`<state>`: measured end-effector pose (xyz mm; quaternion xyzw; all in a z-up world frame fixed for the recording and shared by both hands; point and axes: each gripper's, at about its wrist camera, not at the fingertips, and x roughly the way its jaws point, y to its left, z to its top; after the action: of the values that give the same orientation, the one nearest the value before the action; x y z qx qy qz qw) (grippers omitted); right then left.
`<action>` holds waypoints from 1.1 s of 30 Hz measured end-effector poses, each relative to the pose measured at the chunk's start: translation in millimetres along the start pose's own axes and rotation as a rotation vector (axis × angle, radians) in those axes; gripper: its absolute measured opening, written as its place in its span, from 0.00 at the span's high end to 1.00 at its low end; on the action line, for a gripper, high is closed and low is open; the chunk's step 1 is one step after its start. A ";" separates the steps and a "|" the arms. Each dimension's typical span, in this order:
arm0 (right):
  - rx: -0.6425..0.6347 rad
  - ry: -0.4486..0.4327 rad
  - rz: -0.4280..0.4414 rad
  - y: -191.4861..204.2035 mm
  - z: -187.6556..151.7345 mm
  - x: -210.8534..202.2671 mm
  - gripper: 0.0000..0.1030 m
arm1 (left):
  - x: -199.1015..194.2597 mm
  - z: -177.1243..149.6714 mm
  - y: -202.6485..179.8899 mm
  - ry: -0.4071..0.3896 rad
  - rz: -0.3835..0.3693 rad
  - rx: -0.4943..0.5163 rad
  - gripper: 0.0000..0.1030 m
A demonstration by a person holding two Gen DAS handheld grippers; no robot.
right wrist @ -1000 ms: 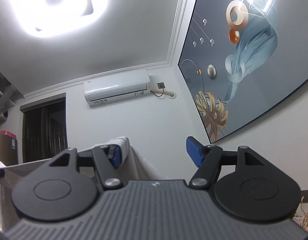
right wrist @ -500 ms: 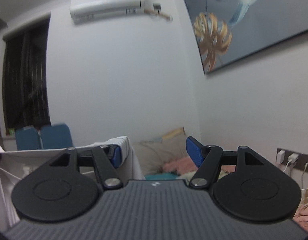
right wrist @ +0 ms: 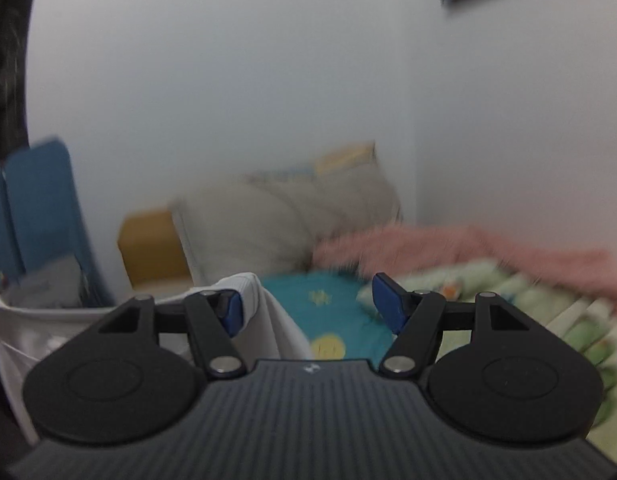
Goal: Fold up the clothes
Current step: 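Lower the shirt onto the bed and open both grippers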
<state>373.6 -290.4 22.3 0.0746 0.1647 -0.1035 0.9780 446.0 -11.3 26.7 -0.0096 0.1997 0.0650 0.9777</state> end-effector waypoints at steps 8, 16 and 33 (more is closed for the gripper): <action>-0.011 0.476 0.199 10.3 -112.8 184.3 0.36 | 184.4 -106.2 -27.0 0.446 -0.142 0.129 0.18; 0.011 0.367 0.276 12.2 -112.4 141.7 0.22 | 126.3 -121.2 -10.9 0.316 -0.294 0.045 0.01; 0.050 0.259 0.222 -3.2 -156.8 -213.9 0.22 | -225.4 -199.4 95.6 0.180 -0.206 -0.042 0.02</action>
<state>127.1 -227.1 -52.4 0.1293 0.2773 0.0118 0.9520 150.3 46.7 -67.8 -0.0564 0.2830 -0.0328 0.9569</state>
